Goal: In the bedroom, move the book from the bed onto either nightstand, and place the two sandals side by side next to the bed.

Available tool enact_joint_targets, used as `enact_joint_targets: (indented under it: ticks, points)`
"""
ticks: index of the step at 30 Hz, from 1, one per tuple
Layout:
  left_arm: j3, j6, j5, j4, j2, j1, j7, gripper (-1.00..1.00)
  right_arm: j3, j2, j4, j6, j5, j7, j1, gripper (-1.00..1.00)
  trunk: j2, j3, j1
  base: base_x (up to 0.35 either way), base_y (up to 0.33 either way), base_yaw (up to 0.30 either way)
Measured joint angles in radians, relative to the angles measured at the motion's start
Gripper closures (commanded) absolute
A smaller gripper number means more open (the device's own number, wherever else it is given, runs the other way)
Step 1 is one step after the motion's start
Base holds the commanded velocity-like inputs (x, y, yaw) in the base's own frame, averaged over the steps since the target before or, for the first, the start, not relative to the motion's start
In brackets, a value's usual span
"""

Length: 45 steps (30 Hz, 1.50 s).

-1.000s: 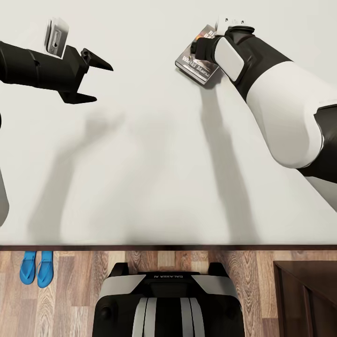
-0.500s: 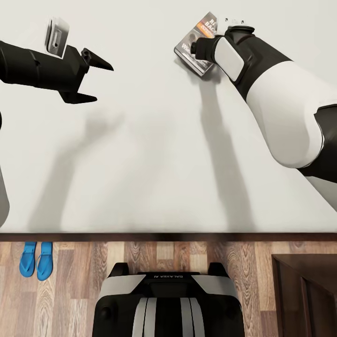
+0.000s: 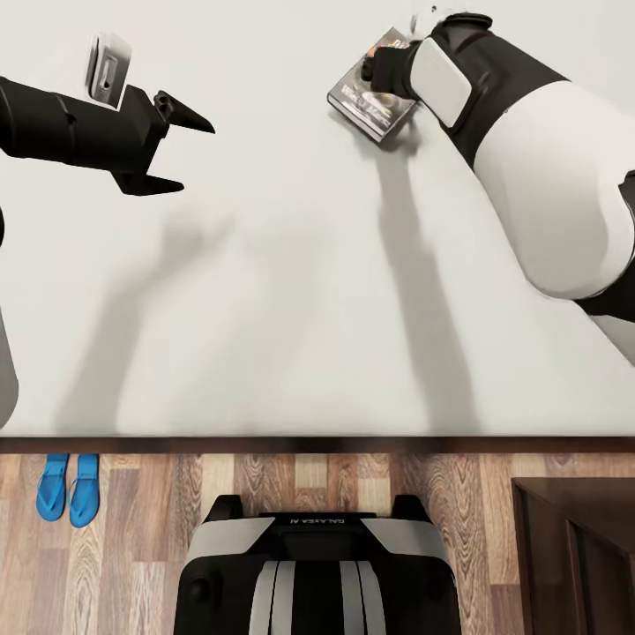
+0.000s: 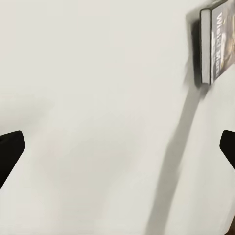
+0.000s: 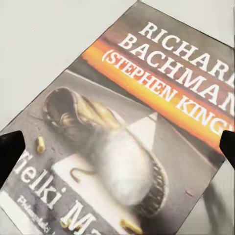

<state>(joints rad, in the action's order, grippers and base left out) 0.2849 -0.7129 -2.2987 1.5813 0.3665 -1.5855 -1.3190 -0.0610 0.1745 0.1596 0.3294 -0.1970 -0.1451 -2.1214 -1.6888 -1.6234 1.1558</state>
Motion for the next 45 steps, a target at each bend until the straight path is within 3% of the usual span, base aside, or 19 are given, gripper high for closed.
enact_joint_targets:
  ticks: [14, 45]
  points:
    - [0.000, -0.001, 0.000, 0.000, 0.001, -0.001, 0.000, -1.00, 0.001, 0.000, 0.069, 0.028, 0.000, 0.000, -0.039, -1.00, 0.000, 0.000, 0.000, 0.097, 0.000, 0.000]
    - [0.001, -0.017, 0.000, 0.001, 0.002, 0.000, 0.002, -1.00, 0.001, 0.000, 0.088, 0.028, 0.000, 0.001, -0.020, -1.00, 0.000, 0.000, 0.000, 0.103, 0.000, 0.000]
